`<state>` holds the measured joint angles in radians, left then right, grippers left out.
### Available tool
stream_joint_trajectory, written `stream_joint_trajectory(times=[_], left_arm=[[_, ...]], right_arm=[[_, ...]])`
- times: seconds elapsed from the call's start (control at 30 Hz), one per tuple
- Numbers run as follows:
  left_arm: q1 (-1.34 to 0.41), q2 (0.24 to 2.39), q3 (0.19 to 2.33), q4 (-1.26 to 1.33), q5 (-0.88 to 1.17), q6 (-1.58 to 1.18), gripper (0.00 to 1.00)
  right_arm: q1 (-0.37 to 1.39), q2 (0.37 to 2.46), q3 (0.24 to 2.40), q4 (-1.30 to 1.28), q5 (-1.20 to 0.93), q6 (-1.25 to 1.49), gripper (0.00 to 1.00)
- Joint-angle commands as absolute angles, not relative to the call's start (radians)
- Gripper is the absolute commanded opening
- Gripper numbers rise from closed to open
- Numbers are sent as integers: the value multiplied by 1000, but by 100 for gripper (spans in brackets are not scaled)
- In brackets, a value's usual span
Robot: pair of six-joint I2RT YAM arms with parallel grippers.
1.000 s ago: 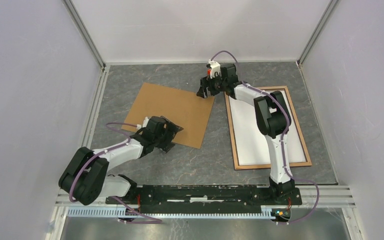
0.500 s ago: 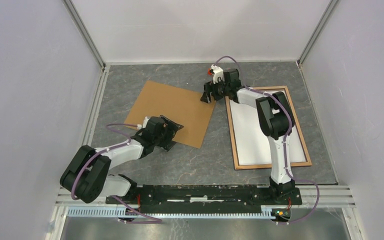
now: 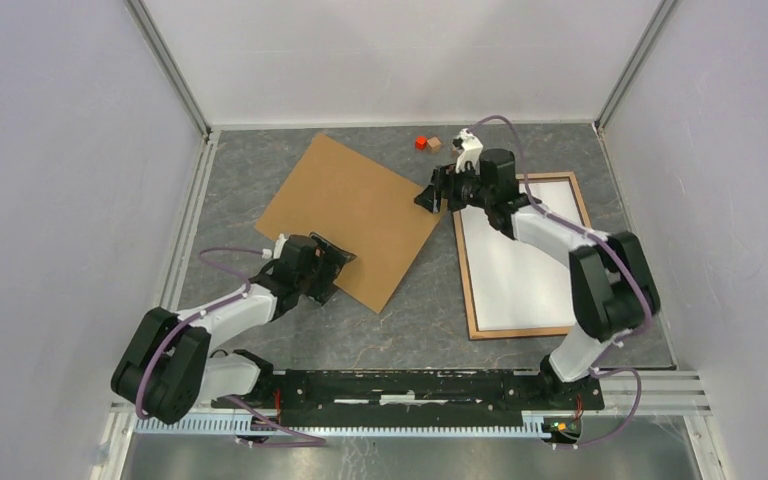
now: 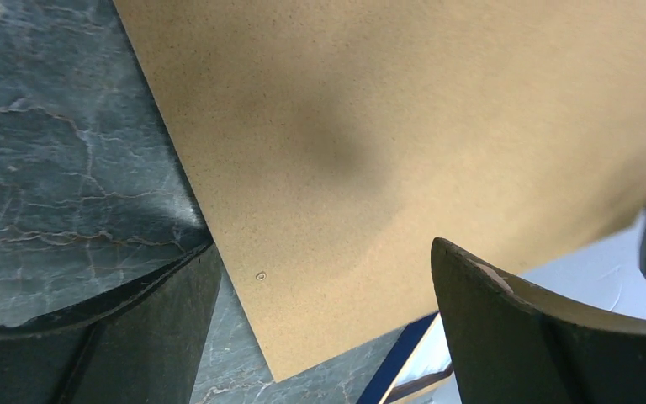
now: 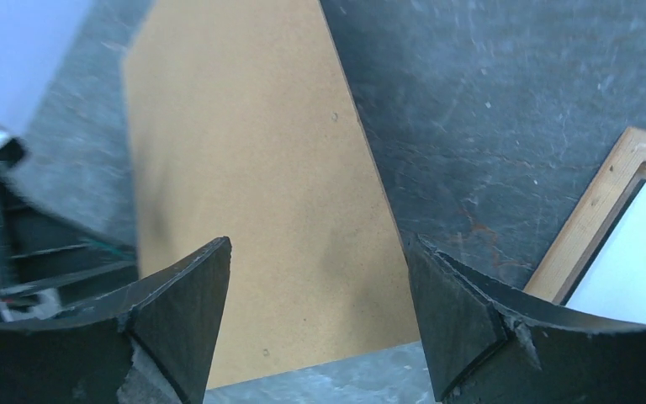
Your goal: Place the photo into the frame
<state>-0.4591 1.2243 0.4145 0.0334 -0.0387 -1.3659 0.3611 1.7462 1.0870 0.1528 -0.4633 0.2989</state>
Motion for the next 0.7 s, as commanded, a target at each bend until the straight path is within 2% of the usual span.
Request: stream_joint_trajectory(times=[0.0,0.17,0.4,0.67], left_arm=[[-469,1301,460,99,58,-1321,100],[-475,1399,489,130,134,-1316,100],[-505,1455,478,201,149,-1362,99],[-506,1389,432,164,116,-1346,99]], right_arm=[[443,1566,933,248,-580,545,80],[469,1423,797,353,-593,663,79],[590,1261,836,209,-471,662,79],[755,1109,805,122,-338,668,80]])
